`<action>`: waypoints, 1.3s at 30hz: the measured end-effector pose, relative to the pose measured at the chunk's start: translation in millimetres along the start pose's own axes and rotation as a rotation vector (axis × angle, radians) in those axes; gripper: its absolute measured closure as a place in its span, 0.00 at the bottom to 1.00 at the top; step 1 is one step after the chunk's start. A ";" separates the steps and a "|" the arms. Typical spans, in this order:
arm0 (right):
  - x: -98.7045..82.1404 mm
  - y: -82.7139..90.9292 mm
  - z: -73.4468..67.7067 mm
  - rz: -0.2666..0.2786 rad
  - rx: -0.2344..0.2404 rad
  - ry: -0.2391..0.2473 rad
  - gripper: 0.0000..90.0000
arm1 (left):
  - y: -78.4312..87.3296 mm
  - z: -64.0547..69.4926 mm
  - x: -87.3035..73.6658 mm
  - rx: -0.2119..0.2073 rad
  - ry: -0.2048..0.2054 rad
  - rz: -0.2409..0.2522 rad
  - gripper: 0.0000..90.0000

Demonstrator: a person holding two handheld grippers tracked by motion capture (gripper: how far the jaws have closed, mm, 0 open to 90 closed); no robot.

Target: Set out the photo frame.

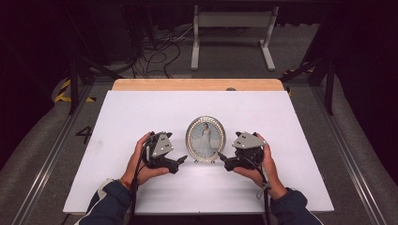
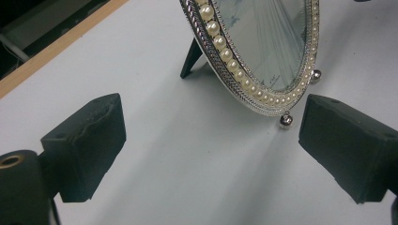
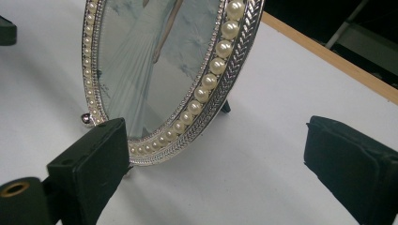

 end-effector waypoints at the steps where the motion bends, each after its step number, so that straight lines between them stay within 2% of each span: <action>1: 0.0 0.0 -0.2 0.001 0.000 0.001 0.08 | 0.9 -0.2 -0.3 0.001 -0.001 0.000 0.09; 7: -5.3 6.1 0.1 -0.008 -0.007 0.018 0.08 | 4.0 0.9 -0.2 0.002 -0.023 -0.002 0.10; 12: -11.3 12.7 2.5 -0.007 -0.018 0.012 0.09 | 9.8 0.7 -4.1 0.010 -0.033 -0.005 0.10; 19: -22.7 23.8 3.8 -0.007 -0.021 0.014 0.09 | 26.4 -6.5 -20.1 0.030 -0.025 -0.018 0.10; 21: -26.0 25.4 4.1 -0.013 -0.029 0.014 0.09 | 34.0 -11.2 -29.5 0.042 -0.011 -0.032 0.10; 25: -32.8 30.1 4.6 -0.026 -0.037 0.010 0.09 | 40.7 -13.5 -36.5 0.048 0.002 -0.033 0.10; 29: -38.4 36.0 5.8 -0.023 -0.044 0.001 0.09 | 46.9 -12.4 -45.7 0.059 -0.024 -0.057 0.10; 31: -40.7 38.0 6.2 -0.023 -0.044 -0.008 0.09 | 47.7 -12.0 -47.4 0.059 -0.023 -0.058 0.10; 39: -58.0 49.9 13.6 -0.040 -0.068 -0.044 0.09 | 60.2 -18.8 -68.7 0.062 0.032 -0.081 0.10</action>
Point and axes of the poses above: each handheld gripper's, and its own axes: y roughly backward along the jaws, x roughly out of its top, z roughly to its right, the point moved 1 cm from there along -y, roughly forward along the jaws, and after that the axes turned 9 degrees about x, right-handed, at the moved point
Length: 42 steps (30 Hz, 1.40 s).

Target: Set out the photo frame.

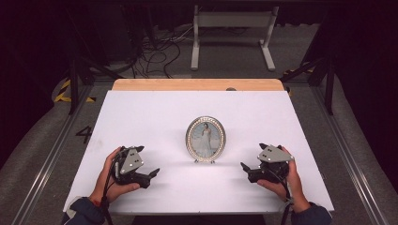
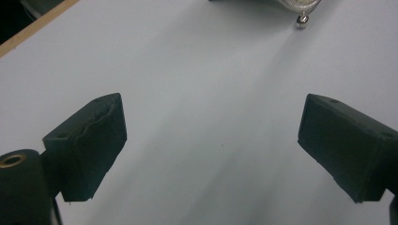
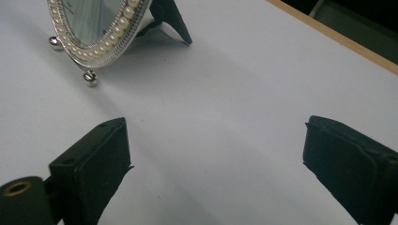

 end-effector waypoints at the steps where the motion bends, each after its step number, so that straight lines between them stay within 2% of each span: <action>1: -5.2 2.5 2.6 -0.004 -0.004 -0.014 0.09 | 2.3 -2.4 -6.1 0.006 0.008 -0.012 0.10; 10: -19.6 9.2 8.3 -0.005 -0.017 -0.033 0.09 | 13.4 -10.1 -24.3 0.026 0.038 -0.031 0.10; 15: -28.7 14.6 9.9 -0.008 -0.026 -0.041 0.09 | 20.8 -16.7 -34.2 0.057 0.049 -0.046 0.10; 16: -30.7 15.7 9.8 -0.010 -0.028 -0.045 0.09 | 22.7 -19.7 -37.5 0.063 0.069 -0.046 0.10; 21: -38.6 18.8 10.9 -0.014 -0.031 -0.071 0.09 | 26.6 -22.3 -43.8 0.069 0.080 -0.046 0.10; 30: -35.6 17.4 6.1 -0.017 -0.038 -0.043 0.08 | 26.9 -18.8 -44.4 0.055 0.063 -0.039 0.10; 42: -36.8 17.7 7.4 -0.016 -0.037 -0.043 0.08 | 23.9 -16.1 -43.4 0.048 0.055 -0.054 0.10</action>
Point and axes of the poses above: each handheld gripper's, and its own axes: y roughly backward along the jaws, x roughly out of its top, z roughly to its right, the point moved 1 cm from there along -y, roughly forward along the jaws, and after that the axes turned 9 degrees about x, right-handed, at the moved point
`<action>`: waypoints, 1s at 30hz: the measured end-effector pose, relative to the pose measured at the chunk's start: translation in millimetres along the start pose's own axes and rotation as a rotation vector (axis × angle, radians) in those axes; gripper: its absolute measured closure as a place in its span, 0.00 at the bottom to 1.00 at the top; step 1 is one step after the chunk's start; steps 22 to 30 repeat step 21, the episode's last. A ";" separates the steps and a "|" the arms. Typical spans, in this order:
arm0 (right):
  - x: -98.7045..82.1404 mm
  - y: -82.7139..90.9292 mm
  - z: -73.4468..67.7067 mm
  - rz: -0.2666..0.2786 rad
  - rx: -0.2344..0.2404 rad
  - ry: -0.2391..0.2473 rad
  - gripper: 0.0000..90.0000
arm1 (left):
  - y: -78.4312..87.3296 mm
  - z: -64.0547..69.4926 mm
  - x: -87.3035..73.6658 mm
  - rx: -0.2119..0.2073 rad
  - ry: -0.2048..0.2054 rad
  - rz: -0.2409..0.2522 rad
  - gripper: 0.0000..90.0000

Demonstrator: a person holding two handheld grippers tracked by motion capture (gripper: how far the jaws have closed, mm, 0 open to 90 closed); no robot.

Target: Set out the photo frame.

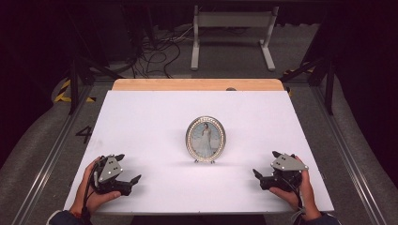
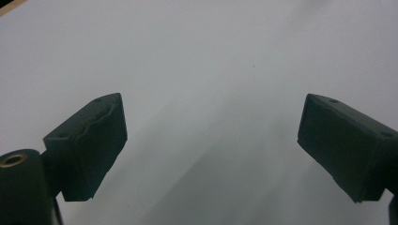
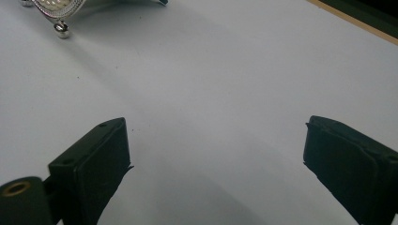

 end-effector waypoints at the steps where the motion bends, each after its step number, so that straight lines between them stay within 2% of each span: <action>1: 0.0 -0.6 -0.5 -0.003 0.000 0.000 0.08 | -0.6 0.1 -0.2 -0.003 0.001 0.000 0.10; 7: 0.0 -2.0 -1.7 -0.011 0.000 0.014 0.08 | -2.4 0.0 -0.2 -0.007 -0.002 -0.005 0.10; 17: -1.7 -2.5 0.8 -0.013 -0.006 -0.004 0.08 | -7.4 0.4 2.1 -0.016 -0.014 -0.014 0.10; 30: -2.1 -2.6 1.2 -0.015 -0.007 -0.005 0.08 | -8.8 1.5 2.3 -0.019 -0.003 -0.015 0.10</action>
Point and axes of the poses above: each handheld gripper's, and its own axes: y roughly backward along the jaws, x roughly out of its top, z roughly to its right, the point moved 1 cm from there along -y, roughly forward along the jaws, and after that the axes turned 9 degrees about x, right-handed, at the moved point
